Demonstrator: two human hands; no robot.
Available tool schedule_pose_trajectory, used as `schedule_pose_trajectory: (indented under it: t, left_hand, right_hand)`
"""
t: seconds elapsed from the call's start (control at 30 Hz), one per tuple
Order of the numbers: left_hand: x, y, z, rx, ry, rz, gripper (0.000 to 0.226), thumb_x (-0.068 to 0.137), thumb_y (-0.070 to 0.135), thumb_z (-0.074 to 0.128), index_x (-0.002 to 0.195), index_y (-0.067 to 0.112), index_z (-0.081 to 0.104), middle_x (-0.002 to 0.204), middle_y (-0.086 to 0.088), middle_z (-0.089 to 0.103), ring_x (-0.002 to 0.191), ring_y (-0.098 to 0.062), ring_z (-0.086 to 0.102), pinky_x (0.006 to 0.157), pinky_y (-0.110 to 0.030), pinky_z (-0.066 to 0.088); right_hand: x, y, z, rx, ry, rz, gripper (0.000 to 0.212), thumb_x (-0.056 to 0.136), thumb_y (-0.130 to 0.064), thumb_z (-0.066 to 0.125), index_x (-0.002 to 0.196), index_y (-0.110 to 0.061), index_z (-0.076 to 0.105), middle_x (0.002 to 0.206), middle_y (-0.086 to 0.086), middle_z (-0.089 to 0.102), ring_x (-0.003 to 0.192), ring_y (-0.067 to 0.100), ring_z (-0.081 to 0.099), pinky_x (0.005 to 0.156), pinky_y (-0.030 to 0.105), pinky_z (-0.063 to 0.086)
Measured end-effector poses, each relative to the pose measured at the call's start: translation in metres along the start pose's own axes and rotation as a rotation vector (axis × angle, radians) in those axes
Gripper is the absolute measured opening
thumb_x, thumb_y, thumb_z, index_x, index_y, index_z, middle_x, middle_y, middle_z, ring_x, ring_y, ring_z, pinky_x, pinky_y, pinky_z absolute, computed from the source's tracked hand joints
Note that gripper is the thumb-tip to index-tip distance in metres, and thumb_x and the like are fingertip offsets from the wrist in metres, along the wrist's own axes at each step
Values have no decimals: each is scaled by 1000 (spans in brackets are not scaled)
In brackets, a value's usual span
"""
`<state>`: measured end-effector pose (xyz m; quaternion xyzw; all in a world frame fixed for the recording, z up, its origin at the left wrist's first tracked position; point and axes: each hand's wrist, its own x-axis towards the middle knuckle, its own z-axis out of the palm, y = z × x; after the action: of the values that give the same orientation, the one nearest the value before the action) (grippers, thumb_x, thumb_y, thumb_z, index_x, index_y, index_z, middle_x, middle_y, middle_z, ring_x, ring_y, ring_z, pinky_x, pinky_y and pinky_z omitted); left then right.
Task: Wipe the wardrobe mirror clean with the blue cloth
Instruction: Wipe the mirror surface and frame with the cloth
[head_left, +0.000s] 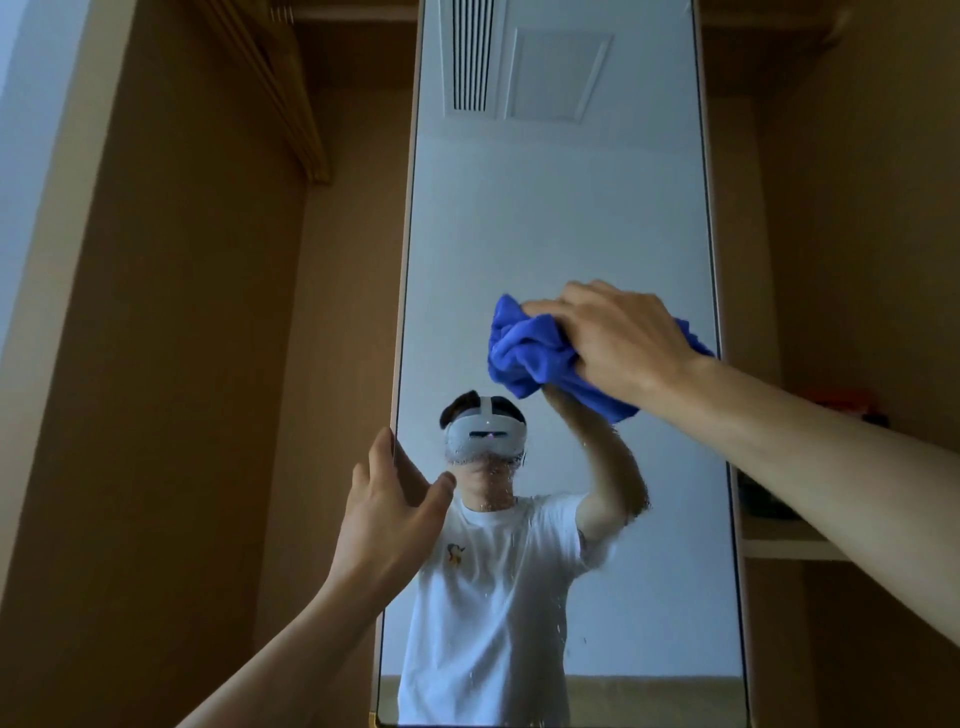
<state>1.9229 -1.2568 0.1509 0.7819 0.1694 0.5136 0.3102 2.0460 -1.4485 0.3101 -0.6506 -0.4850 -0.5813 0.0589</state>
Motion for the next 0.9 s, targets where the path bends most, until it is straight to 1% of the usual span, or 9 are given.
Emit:
schedule_pose_trajectory:
  t: [0.1,0.23,0.37,0.43,0.5,0.57,0.67,0.8,0.9]
  left_hand:
    - [-2,-1,1,14,-4,2,93,91,56,63,161,30,7,159,-6,30,138,-29,44,108,-50,47]
    - [-2,-2,2,40,-8,3,94,91,57,62,161,30,5,160,-6,28,139,-30,44,108,-51,46]
    - [0,0,6,46,-1,-23,98,89,62,61,161,28,5,158,-10,30,138,-32,43,109,-54,45]
    - [0,2,9,55,8,-42,100,88,66,60,161,27,4,156,-13,31,138,-34,41,109,-56,44]
    - [0,4,13,63,17,-61,102,87,68,59,161,26,4,154,-16,32,139,-37,40,109,-58,43]
    - [0,8,15,67,24,-77,102,87,68,59,161,25,3,153,-17,31,139,-39,39,110,-59,42]
    - [0,13,16,77,29,-98,103,87,68,59,160,23,2,153,-18,31,139,-40,39,110,-58,42]
    - [1,19,14,91,18,-116,102,87,67,59,159,21,3,148,-18,33,135,-39,43,107,-57,44]
    - [2,21,11,104,13,-114,98,87,66,59,158,18,11,147,-16,34,132,-38,45,106,-56,46]
  right_hand:
    - [14,23,-10,-47,26,53,22,98,-49,47,116,-42,60,88,-5,49,86,20,53,62,35,37]
    - [12,48,-15,-14,72,147,15,97,-43,49,104,-39,61,82,-4,51,80,24,55,61,37,43]
    - [-13,39,-8,29,1,14,18,95,-40,51,107,-45,62,81,-8,47,81,21,52,60,34,36]
    - [-33,31,-1,41,-21,-12,20,93,-35,59,111,-43,61,85,-9,50,85,20,54,61,33,36]
    - [-53,24,7,49,-31,-35,29,92,-31,65,119,-39,61,93,-10,57,90,19,56,64,31,37]
    - [-68,20,11,55,-40,-63,36,92,-27,65,127,-35,62,99,-8,61,91,19,57,67,30,33]
    - [-71,18,12,38,-57,-70,37,93,-24,62,129,-32,61,101,-6,62,92,20,56,66,29,31]
    - [-61,24,6,26,-81,-25,29,96,-34,60,125,-40,58,96,-8,57,91,19,56,63,31,40]
    - [-51,38,-3,-14,-63,35,22,97,-40,54,119,-44,57,90,-9,51,88,18,54,63,34,46]
